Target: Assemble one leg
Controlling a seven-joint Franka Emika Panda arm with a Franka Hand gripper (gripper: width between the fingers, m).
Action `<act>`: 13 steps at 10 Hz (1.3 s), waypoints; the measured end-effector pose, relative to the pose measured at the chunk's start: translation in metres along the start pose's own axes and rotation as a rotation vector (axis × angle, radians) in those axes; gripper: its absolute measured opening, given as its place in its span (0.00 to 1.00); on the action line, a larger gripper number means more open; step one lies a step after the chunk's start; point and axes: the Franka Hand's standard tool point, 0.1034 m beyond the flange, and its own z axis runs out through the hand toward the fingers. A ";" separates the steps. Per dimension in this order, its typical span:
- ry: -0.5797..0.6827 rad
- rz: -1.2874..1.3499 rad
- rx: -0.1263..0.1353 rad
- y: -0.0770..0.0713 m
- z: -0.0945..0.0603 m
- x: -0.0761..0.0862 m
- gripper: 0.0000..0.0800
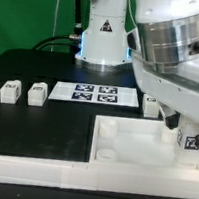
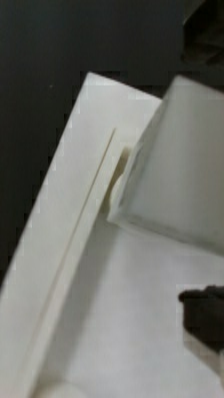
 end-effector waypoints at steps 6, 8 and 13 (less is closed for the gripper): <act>0.057 -0.818 -0.067 -0.001 0.002 -0.003 0.81; 0.084 -0.848 -0.072 -0.006 0.003 -0.007 0.81; 0.094 -0.460 -0.061 -0.002 0.004 -0.003 0.38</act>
Offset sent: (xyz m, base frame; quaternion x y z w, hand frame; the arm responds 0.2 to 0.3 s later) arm -0.0151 0.0072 -0.0039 -0.0509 0.0561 -0.4131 0.9075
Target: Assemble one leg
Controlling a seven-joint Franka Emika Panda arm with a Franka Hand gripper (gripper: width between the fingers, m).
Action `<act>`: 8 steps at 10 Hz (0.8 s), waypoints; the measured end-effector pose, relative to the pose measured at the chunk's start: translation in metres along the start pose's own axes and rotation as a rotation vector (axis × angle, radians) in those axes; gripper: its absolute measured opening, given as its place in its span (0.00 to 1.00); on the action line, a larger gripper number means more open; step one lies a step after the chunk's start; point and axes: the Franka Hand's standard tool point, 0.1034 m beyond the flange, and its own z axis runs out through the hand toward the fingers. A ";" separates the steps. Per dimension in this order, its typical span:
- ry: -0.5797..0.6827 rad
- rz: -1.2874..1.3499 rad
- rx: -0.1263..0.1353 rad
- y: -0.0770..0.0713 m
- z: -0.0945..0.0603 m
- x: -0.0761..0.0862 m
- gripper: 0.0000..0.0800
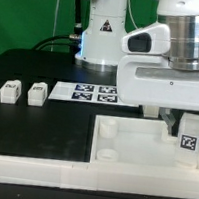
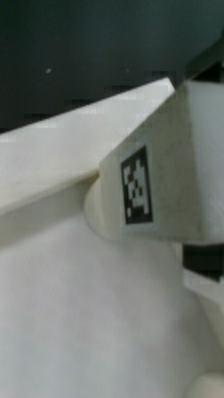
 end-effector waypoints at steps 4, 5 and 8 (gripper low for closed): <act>-0.086 0.709 0.069 0.008 0.000 0.005 0.38; -0.120 0.848 0.085 0.008 0.001 0.004 0.38; -0.118 0.767 0.086 0.006 0.001 0.002 0.38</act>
Offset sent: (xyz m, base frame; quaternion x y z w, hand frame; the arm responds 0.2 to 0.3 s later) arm 0.0116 -0.0048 -0.0012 0.0628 -0.0599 0.4592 0.8841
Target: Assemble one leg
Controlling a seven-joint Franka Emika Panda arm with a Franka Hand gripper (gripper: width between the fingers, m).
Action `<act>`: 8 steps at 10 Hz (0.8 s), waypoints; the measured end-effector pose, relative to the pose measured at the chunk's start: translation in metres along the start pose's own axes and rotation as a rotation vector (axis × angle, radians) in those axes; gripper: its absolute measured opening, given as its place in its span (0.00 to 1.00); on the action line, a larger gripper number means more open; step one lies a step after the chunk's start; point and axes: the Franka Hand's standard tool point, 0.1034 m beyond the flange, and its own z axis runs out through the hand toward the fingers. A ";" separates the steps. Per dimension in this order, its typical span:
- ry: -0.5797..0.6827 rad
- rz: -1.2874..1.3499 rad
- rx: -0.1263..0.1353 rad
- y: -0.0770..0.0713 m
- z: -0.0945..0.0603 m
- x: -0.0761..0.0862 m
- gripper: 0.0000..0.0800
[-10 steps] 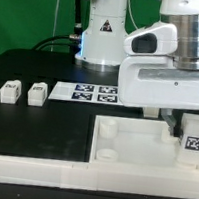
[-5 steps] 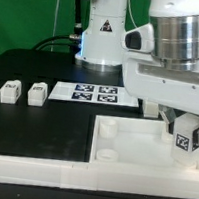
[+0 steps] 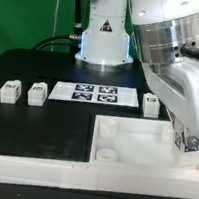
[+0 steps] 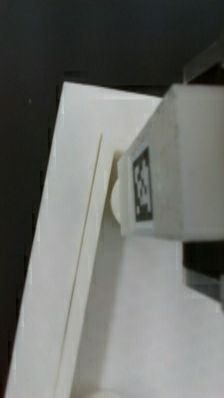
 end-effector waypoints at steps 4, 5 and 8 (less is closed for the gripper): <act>0.041 -0.587 -0.029 -0.002 -0.004 -0.004 0.77; 0.040 -0.667 -0.031 -0.002 -0.004 -0.003 0.80; 0.074 -1.121 -0.107 0.001 -0.003 -0.003 0.81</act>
Offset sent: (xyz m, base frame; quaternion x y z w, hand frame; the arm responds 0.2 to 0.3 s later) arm 0.0000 0.0000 0.0000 0.0000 0.0000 -0.2667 0.9638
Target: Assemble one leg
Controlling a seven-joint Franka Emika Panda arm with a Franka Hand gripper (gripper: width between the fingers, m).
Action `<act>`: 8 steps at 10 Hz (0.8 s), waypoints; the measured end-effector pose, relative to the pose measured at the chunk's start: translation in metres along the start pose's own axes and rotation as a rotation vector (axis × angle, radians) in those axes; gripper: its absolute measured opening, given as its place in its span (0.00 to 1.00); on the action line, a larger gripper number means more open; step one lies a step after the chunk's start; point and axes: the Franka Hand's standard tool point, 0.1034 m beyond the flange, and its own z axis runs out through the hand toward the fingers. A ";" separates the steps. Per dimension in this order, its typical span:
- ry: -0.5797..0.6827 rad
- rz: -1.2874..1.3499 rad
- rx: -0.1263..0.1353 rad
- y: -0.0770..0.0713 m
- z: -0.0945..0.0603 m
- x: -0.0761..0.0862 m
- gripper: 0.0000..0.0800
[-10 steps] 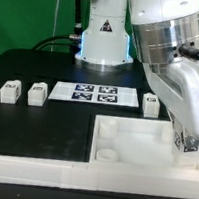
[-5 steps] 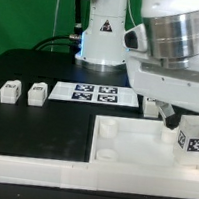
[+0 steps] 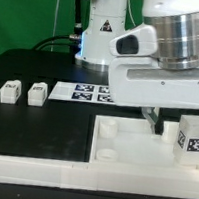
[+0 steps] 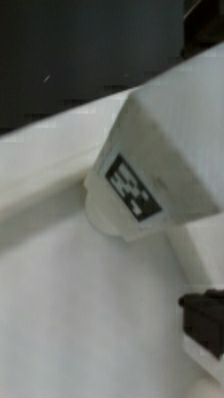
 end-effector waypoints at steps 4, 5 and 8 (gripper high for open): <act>-0.008 -0.308 -0.056 0.001 0.002 -0.002 0.66; -0.006 -0.219 -0.050 0.000 0.002 -0.002 0.49; 0.001 0.142 -0.042 -0.002 0.003 -0.003 0.36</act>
Offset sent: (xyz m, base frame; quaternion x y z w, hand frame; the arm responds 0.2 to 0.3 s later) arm 0.0000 0.0000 0.0000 0.0000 0.0000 0.0000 1.0000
